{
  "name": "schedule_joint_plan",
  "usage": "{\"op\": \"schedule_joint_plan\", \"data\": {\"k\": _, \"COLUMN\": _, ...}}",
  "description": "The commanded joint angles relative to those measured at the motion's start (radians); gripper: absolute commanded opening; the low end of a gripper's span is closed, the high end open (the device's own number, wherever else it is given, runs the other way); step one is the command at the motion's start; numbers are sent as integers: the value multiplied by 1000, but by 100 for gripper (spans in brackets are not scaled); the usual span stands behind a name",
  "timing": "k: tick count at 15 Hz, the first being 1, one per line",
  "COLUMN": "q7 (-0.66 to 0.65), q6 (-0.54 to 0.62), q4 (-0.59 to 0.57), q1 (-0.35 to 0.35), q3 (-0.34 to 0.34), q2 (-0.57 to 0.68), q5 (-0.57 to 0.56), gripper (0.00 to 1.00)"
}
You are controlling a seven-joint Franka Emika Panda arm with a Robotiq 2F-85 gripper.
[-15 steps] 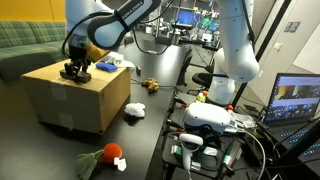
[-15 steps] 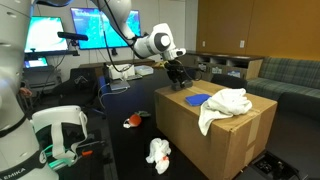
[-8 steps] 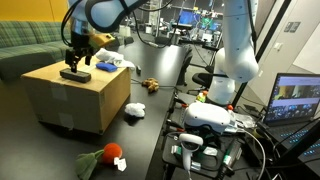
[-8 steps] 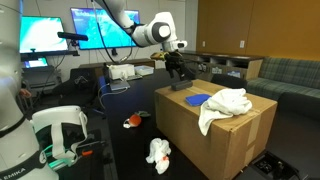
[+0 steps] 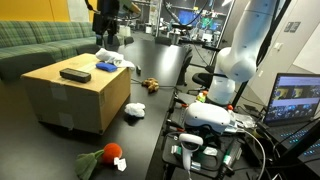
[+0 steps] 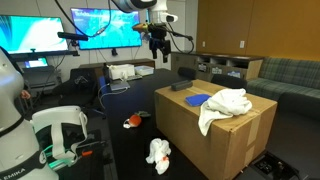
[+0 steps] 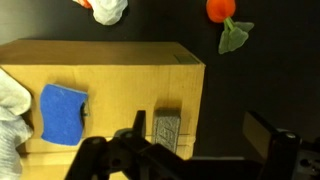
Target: Remove the brown moose, white plastic, toy vegetable, put them on the table and put the white cloth, blue sponge and black whiteboard eraser on the box
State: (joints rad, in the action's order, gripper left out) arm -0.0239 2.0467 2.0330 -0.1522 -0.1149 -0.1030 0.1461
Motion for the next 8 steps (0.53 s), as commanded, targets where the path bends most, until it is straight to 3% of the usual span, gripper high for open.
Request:
{"op": "schedule_joint_plan", "data": {"k": 1, "q7": 71, "q6": -120, "q4": 116, "q1": 26, "q3": 39, "q2": -226, "q5": 82, "gripper": 100}}
{"op": "schedule_joint_plan", "data": {"k": 8, "q7": 143, "q6": -232, "q4": 257, "q1": 46, "q3": 139, "q2": -515, "q5": 119, "gripper": 100}}
